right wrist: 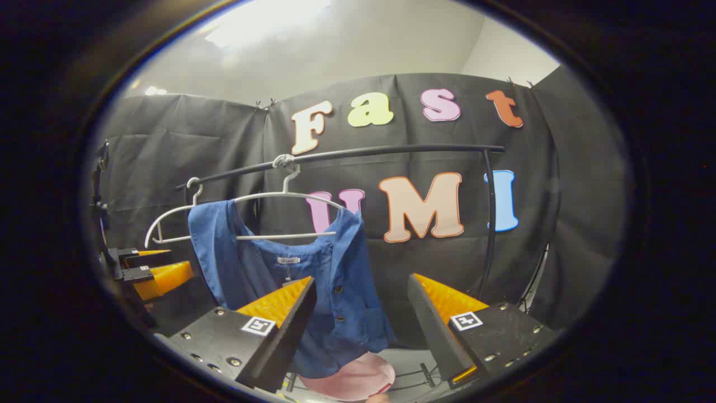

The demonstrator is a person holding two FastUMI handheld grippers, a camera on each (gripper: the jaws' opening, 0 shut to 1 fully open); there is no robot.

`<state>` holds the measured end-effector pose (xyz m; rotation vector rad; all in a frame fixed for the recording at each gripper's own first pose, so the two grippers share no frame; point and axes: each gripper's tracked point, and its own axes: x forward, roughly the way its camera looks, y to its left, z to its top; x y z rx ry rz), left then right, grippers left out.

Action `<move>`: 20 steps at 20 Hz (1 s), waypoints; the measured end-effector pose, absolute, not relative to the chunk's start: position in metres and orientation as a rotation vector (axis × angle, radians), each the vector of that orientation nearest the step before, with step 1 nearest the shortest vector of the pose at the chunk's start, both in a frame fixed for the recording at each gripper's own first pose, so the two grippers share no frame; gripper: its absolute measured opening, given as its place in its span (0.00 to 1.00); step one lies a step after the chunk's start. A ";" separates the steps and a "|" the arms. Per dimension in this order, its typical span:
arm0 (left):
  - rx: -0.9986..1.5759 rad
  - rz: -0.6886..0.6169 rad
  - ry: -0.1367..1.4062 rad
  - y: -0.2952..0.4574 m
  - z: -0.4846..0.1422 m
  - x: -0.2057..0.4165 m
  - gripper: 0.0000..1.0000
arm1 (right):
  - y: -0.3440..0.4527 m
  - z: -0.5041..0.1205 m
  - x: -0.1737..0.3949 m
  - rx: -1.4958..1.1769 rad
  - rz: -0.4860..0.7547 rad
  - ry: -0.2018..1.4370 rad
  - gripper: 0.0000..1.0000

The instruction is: Grasp the clothes on the hanger with both hands and then place them into the laundry hamper below.

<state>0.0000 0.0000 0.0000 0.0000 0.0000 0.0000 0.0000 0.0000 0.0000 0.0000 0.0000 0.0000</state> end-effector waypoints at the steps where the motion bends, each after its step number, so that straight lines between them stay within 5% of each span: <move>1: 0.002 0.003 0.001 -0.001 0.000 0.001 1.00 | 0.002 0.000 0.002 0.003 0.014 0.004 0.98; 20: 0.013 0.060 0.071 -0.004 -0.026 0.008 1.00 | -0.009 -0.016 0.040 0.010 0.063 0.057 0.98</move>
